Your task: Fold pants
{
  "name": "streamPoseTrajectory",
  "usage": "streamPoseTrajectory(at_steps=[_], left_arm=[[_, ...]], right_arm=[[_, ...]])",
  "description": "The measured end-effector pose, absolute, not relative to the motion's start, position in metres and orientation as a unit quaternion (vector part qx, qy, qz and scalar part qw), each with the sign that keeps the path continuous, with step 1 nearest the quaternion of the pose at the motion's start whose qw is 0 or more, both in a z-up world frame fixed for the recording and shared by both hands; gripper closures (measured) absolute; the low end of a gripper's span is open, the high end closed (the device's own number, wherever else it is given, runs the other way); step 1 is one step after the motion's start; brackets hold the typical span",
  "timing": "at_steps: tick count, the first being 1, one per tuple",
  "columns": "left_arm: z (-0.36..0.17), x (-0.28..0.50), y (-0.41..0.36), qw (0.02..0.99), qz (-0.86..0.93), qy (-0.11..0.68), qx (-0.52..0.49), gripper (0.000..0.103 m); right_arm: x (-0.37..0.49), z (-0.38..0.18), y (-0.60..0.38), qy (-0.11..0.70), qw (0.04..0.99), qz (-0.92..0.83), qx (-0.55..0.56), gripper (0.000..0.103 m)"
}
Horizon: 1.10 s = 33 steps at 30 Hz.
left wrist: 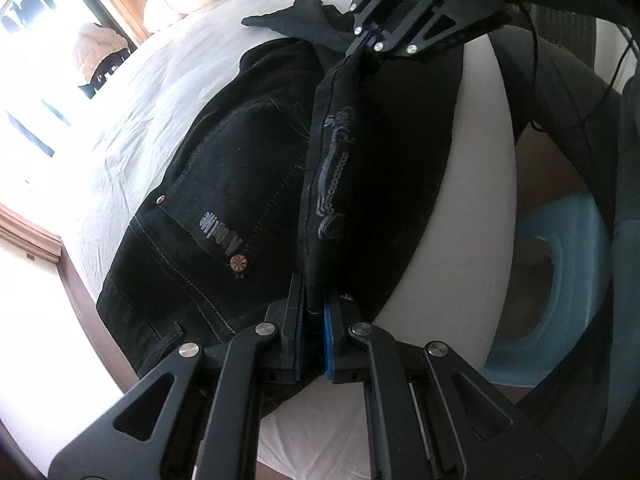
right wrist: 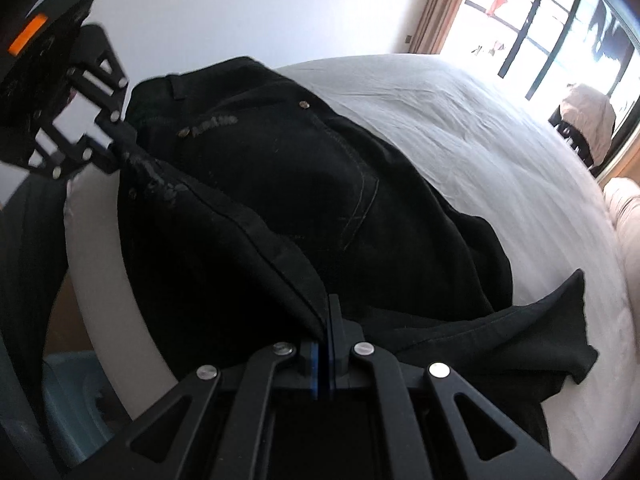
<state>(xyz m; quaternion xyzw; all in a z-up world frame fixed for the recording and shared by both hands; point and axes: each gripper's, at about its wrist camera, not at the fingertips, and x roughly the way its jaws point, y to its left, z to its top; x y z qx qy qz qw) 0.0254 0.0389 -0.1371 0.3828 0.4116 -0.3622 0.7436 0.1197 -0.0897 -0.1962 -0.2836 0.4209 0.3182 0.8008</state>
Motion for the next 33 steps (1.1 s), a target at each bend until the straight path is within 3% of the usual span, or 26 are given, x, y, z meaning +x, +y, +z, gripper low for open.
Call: streamPoseTrajectory(at_steps=[19,33], left_arm=[[-0.160,0.007,0.035,0.714,-0.369,0.359,0.475,0.096],[-0.163,0.007,0.046,0.734,-0.364,0.360,0.446,0.093]], right_arm=[[0.057,-0.220,-0.075,0.357,0.771,0.279,-0.447,0.100],[0.044,-0.248,-0.078,0.369,0.772,0.255,-0.450,0.099]])
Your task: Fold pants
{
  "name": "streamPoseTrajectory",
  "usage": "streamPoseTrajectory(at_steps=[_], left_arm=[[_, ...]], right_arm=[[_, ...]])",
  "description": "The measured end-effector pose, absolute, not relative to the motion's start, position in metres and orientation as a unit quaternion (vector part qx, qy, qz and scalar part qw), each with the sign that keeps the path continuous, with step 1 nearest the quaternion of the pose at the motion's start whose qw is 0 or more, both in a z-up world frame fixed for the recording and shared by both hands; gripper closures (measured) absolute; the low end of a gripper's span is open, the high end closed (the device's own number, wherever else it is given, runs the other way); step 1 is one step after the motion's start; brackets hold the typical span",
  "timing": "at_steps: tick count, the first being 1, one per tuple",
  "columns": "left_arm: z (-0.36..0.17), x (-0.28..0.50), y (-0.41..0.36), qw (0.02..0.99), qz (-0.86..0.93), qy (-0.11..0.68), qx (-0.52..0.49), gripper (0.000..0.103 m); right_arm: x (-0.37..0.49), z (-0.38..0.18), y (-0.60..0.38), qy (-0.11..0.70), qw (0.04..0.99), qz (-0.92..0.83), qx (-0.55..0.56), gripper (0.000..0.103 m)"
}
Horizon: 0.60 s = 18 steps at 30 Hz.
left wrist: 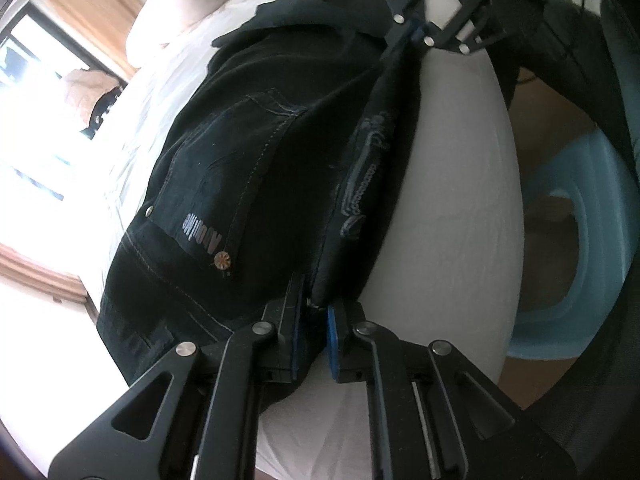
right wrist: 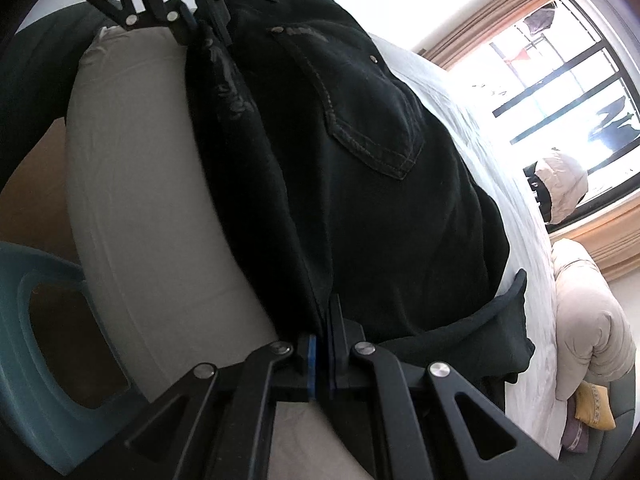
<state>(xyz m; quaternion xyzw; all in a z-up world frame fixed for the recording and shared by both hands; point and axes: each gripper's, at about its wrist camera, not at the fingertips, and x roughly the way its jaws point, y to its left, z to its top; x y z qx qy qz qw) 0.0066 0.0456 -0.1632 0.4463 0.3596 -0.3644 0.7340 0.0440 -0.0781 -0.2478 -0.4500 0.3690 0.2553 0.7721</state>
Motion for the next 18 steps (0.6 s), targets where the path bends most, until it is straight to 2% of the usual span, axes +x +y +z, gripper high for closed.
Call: streamPoseTrajectory(at_steps=[6,9,11,13,15,18], left_arm=[[-0.146,0.007,0.054,0.739,-0.358,0.404,0.402,0.088],[-0.135,0.008,0.062,0.745,-0.359,0.422,0.371,0.087],[-0.128,0.009,0.068,0.750,-0.355,0.436,0.348,0.086],[-0.117,0.011,0.075,0.756,-0.355,0.456,0.308,0.086],[-0.106,0.008,0.079,0.759,-0.365,0.465,0.274,0.086],[-0.095,0.005,0.079,0.769,-0.368,0.462,0.245,0.086]], right_arm=[[0.035,-0.250,-0.078,0.365,0.783,0.244,-0.441,0.097],[0.034,-0.249,-0.077,0.362,0.784,0.236,-0.445,0.091],[0.035,-0.245,-0.081,0.361,0.792,0.225,-0.437,0.076],[0.036,-0.234,-0.087,0.361,0.807,0.212,-0.416,0.044],[0.035,-0.222,-0.095,0.362,0.819,0.210,-0.393,0.027],[0.030,-0.198,-0.104,0.367,0.830,0.228,-0.352,0.026]])
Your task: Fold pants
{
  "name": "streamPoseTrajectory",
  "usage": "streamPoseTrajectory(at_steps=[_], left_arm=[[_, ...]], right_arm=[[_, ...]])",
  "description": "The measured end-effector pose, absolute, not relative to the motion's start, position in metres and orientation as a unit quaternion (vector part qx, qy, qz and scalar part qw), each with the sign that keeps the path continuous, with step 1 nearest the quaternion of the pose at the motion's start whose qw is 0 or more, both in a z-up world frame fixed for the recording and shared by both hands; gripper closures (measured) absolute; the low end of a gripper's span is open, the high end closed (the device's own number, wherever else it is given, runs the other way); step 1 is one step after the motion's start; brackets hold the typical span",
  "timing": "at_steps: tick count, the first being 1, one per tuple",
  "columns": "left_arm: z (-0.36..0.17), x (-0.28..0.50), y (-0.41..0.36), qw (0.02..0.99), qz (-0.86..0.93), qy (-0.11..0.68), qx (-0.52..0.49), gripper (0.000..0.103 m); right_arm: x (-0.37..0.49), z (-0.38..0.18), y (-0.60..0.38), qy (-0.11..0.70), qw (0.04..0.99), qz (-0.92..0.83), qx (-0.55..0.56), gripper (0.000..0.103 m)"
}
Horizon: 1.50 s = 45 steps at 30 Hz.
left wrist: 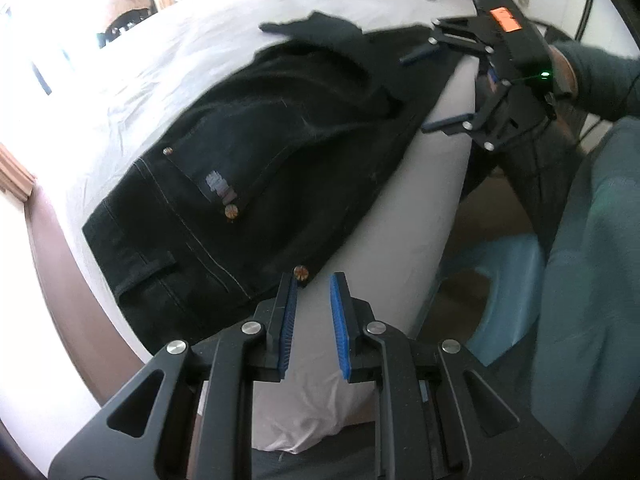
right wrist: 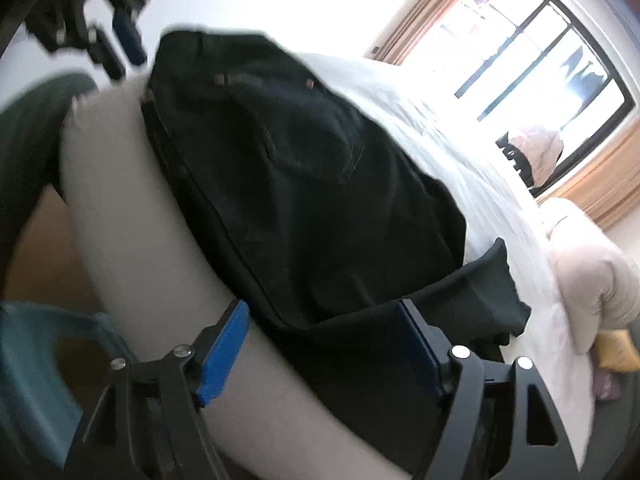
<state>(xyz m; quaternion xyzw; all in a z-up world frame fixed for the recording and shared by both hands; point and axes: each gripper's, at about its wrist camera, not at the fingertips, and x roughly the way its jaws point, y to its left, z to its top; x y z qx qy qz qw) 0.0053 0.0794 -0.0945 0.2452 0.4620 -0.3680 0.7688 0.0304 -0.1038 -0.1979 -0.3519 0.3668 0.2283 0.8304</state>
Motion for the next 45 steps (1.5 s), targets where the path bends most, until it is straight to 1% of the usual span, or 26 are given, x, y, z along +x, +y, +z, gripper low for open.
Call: streamPoseTrajectory(at_steps=[3,5,7,9,12,15,17,19,23,26,28,30,33,35,38,40,43,45], left_arm=[[-0.085,0.014,0.078,0.789,-0.359,0.455,0.203,0.086],[-0.081,0.022,0.075,0.802,-0.354,0.449,0.174,0.086],[-0.082,0.036,0.069,0.810,-0.346,0.446,0.159,0.086],[-0.090,0.053,0.063,0.814,-0.335,0.452,0.142,0.086],[-0.107,0.083,0.060,0.817,-0.315,0.469,0.116,0.086],[-0.135,0.118,0.067,0.806,-0.284,0.513,0.086,0.086],[-0.147,0.133,0.074,0.803,-0.283,0.522,0.056,0.086],[-0.149,0.143,0.077,0.801,-0.280,0.527,0.041,0.086],[-0.153,0.150,0.074,0.804,-0.271,0.527,0.059,0.086],[-0.151,0.157,0.068,0.805,-0.261,0.529,0.063,0.086],[-0.142,0.156,0.059,0.808,-0.245,0.529,0.082,0.086],[-0.130,0.149,0.046,0.814,-0.250,0.513,0.105,0.086],[-0.134,0.152,0.035,0.809,-0.258,0.517,0.104,0.086],[-0.151,0.161,0.035,0.801,-0.243,0.538,0.101,0.086],[-0.155,0.170,0.047,0.799,-0.251,0.544,0.052,0.086],[-0.144,0.168,0.042,0.805,-0.237,0.540,0.066,0.086],[-0.116,0.158,0.036,0.820,-0.266,0.504,0.047,0.086],[-0.106,0.164,0.024,0.828,-0.271,0.488,0.044,0.086]], right_arm=[[0.034,-0.174,-0.108,0.372,0.847,0.241,-0.293,0.026],[0.049,-0.159,-0.111,0.382,0.859,0.248,-0.234,0.026],[0.062,-0.151,-0.110,0.387,0.866,0.260,-0.181,0.026],[0.071,-0.148,-0.106,0.388,0.867,0.273,-0.152,0.026],[0.090,-0.158,-0.102,0.405,0.863,0.281,-0.111,0.026],[0.110,-0.191,-0.110,0.461,0.847,0.255,-0.071,0.026],[0.117,-0.218,-0.120,0.506,0.833,0.210,-0.073,0.026],[0.110,-0.230,-0.130,0.514,0.832,0.191,-0.082,0.027],[0.092,-0.227,-0.137,0.504,0.839,0.180,-0.101,0.026],[0.094,-0.213,-0.137,0.507,0.840,0.180,-0.077,0.027],[0.097,-0.196,-0.135,0.487,0.849,0.195,-0.062,0.027],[0.097,-0.190,-0.129,0.477,0.853,0.201,-0.068,0.026],[0.106,-0.213,-0.124,0.512,0.836,0.184,-0.079,0.026],[0.104,-0.222,-0.132,0.520,0.833,0.176,-0.069,0.026],[0.096,-0.208,-0.139,0.514,0.837,0.175,-0.070,0.026],[0.100,-0.185,-0.154,0.494,0.850,0.177,-0.045,0.026],[0.132,-0.145,-0.191,0.461,0.875,0.145,-0.002,0.026],[0.164,-0.133,-0.214,0.454,0.884,0.111,0.008,0.026]])
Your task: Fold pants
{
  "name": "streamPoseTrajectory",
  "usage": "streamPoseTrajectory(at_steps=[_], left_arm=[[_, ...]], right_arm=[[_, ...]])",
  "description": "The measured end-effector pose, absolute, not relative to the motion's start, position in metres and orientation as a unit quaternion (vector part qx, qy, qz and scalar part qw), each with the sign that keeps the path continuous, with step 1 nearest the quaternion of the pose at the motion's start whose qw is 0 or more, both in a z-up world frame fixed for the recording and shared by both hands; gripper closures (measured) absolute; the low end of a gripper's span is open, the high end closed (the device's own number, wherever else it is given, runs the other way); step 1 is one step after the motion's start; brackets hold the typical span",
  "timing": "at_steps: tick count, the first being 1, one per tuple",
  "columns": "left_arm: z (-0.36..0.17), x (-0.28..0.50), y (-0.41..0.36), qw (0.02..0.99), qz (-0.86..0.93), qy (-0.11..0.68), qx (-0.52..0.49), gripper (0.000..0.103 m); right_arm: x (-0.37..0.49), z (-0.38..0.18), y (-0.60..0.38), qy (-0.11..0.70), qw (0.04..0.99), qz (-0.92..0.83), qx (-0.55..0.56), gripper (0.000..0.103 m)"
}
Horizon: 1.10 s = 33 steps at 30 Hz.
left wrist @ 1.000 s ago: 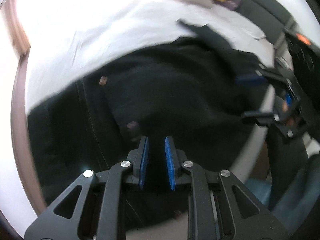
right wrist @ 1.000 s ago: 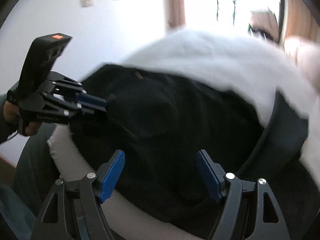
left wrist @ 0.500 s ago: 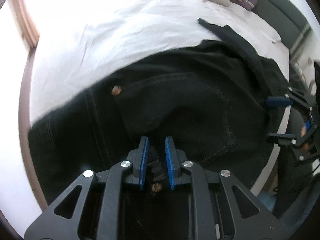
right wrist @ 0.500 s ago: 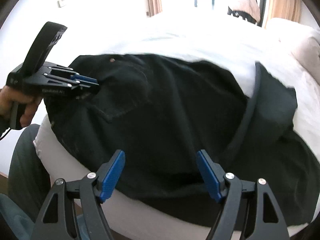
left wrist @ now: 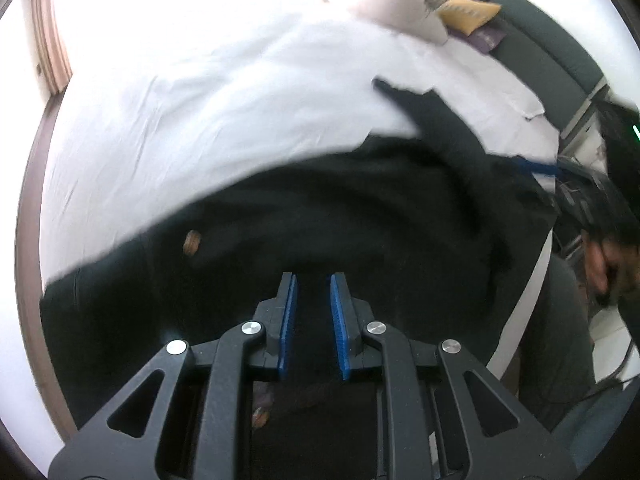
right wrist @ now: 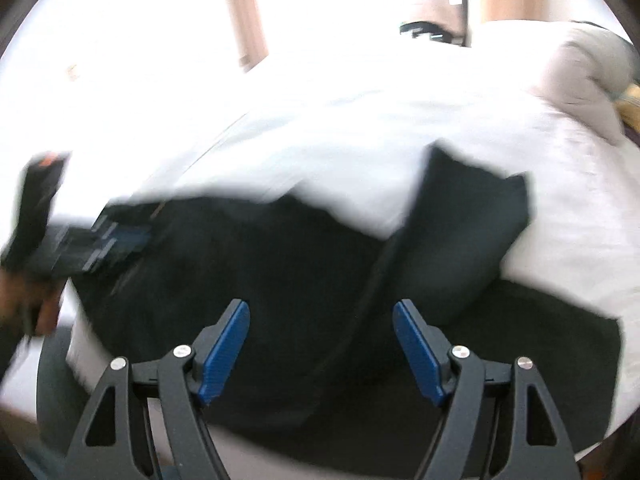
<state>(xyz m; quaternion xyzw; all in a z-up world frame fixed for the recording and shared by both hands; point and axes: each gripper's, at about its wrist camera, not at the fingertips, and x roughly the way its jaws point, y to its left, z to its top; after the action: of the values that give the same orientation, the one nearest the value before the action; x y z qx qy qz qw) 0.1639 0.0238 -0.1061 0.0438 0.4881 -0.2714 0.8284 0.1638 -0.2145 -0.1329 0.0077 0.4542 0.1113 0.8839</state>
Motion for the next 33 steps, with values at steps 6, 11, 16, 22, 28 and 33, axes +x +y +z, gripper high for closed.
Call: streamPoseTrajectory(at_steps=[6,11,16,22,28,33], left_arm=[[-0.130,0.206,-0.010,0.814,-0.252,0.523,0.014,0.086],[-0.160,0.230,-0.054,0.801,-0.246,0.545,0.038,0.086],[-0.179,0.256,-0.063,0.791,-0.247,0.560,0.000,0.086],[-0.187,0.252,-0.071,0.801,-0.240,0.549,0.017,0.087],[-0.190,0.251,-0.077,0.806,-0.237,0.542,0.019,0.087],[-0.186,0.236,-0.066,0.809,-0.235,0.539,0.022,0.087]], right_arm=[[0.279,-0.124,-0.271,0.468,0.883,0.005,0.038,0.027],[0.331,-0.152,-0.265,0.497,0.867,-0.026,0.007,0.028],[0.363,-0.180,-0.263,0.523,0.852,-0.035,0.004,0.030],[0.381,-0.200,-0.264,0.547,0.835,-0.055,-0.001,0.030],[0.389,-0.219,-0.274,0.567,0.821,-0.068,0.024,0.033],[0.389,-0.215,-0.272,0.563,0.825,-0.046,0.016,0.074]])
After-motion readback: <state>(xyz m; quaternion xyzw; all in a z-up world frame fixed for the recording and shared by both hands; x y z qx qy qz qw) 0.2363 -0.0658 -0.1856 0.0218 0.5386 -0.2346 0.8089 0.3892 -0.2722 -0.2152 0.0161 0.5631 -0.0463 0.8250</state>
